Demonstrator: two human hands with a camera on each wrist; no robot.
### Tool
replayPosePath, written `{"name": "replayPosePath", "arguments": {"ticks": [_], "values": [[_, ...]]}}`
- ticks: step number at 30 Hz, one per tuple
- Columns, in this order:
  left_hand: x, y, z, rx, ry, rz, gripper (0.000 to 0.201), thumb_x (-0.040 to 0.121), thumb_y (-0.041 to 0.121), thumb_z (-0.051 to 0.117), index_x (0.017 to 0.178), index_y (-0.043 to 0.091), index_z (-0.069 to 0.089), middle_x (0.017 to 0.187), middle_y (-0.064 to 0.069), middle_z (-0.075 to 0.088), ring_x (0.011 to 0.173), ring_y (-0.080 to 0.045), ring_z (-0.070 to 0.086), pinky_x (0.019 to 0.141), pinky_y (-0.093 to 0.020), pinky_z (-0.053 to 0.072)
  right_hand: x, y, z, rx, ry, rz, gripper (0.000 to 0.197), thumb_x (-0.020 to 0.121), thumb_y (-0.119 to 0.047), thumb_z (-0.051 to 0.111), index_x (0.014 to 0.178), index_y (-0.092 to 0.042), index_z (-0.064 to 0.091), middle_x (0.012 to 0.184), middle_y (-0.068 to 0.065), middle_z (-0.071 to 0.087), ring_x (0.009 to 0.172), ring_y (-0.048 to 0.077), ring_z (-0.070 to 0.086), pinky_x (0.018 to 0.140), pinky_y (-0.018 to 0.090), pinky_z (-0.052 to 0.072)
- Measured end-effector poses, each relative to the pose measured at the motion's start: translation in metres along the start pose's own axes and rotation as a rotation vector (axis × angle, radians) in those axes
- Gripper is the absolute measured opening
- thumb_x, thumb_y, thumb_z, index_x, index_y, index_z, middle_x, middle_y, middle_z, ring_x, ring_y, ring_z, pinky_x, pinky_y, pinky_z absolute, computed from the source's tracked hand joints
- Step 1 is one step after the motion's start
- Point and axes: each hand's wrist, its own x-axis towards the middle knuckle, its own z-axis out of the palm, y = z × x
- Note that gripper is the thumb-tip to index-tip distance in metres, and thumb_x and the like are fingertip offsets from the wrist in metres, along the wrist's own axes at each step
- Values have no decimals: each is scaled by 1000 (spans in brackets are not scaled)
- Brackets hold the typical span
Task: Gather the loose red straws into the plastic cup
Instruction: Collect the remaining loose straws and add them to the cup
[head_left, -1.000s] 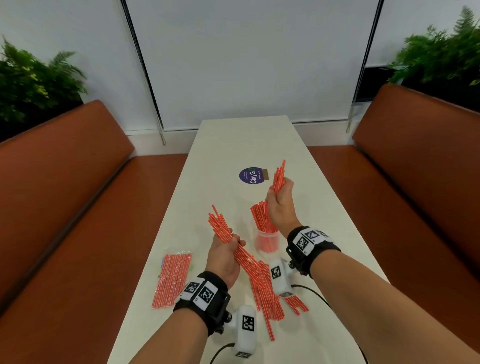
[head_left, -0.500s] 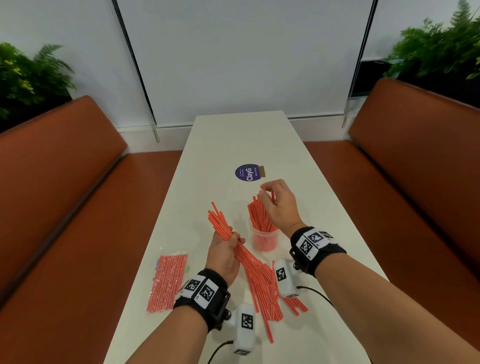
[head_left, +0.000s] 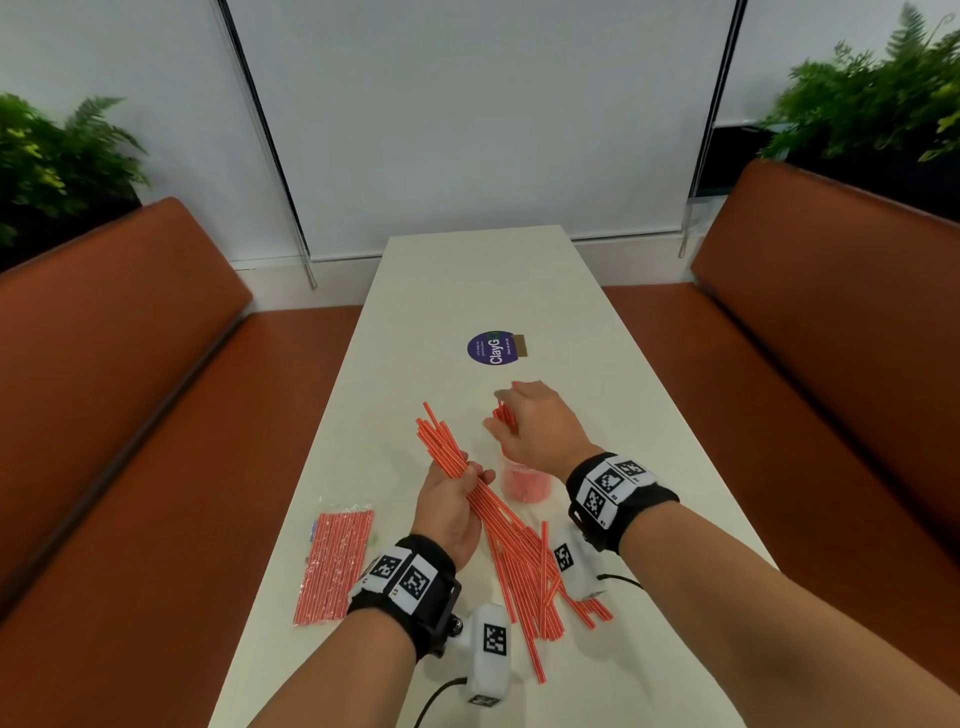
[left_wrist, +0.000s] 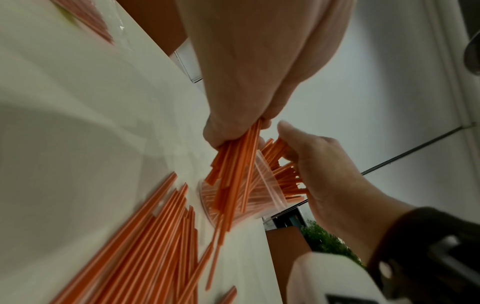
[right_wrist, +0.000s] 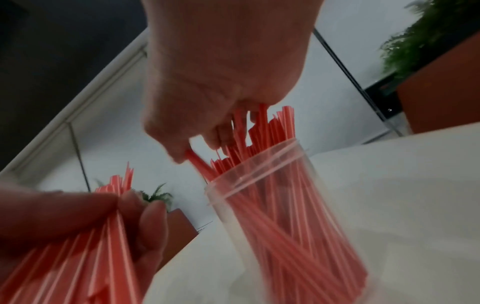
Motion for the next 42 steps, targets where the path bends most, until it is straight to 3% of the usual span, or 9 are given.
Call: {"name": "replayPosePath", "arguments": {"ticks": [5,8,12,17,24,30,36,38,42], "values": [[-1,1,-4,14,10,-8,25,98,-2,37,117,10,49,83,-6,52,86,-22,55,73,-33,45,0,-1,-4,71,105,31,42,93,-18,51,132,-4,47,127,13,51,95,29,62,85,42,53],[-3,1,-4,17,-3,-10,24,98,-2,37,115,10,50,82,-6,52,84,-22,56,73,-33,45,2,1,-4,-56,80,13,45,93,-19,48,135,-1,44,134,17,49,107,31,57,93,46,46],[-6,-2,-1,31,-35,-11,23,98,-2,37,113,9,50,80,-6,53,82,-22,57,74,-34,46,1,0,-10,-199,-58,-9,29,96,-17,40,104,-3,64,106,14,64,101,33,58,89,41,42],[-7,7,5,30,-64,53,20,98,-2,38,107,10,51,83,-5,53,81,-21,57,74,-33,47,-20,-15,-26,144,209,-94,43,91,-31,41,118,-4,59,111,9,61,103,23,56,92,32,41],[-10,27,19,11,-173,185,22,98,-2,38,100,15,53,80,-2,51,76,-17,53,73,-30,48,-76,-39,-34,379,-478,164,93,67,-40,79,138,-7,29,123,9,56,103,18,58,86,30,53],[-22,2,34,203,-300,129,25,97,3,44,110,20,56,86,-4,59,87,-19,59,85,-39,50,-82,-43,-28,1110,-519,535,84,72,21,57,136,-27,32,59,1,50,43,9,45,40,21,38],[-21,-6,33,353,-345,56,31,98,4,42,108,26,61,114,-5,63,114,-23,57,101,-43,44,-85,-42,-33,1103,-566,590,104,72,22,58,139,-44,13,85,1,59,69,19,64,55,26,51],[-19,-6,30,394,-335,83,29,98,4,42,113,22,60,113,-7,66,116,-26,59,95,-37,48,-84,-42,-50,730,-571,540,98,70,5,75,144,-26,19,110,4,57,100,25,63,76,30,56],[-17,-2,23,527,-463,178,37,98,6,42,126,27,54,123,2,66,119,-16,60,100,-32,48,-65,-41,-79,371,-240,365,63,72,-19,74,124,-9,41,113,5,55,103,21,58,81,27,51]]}}
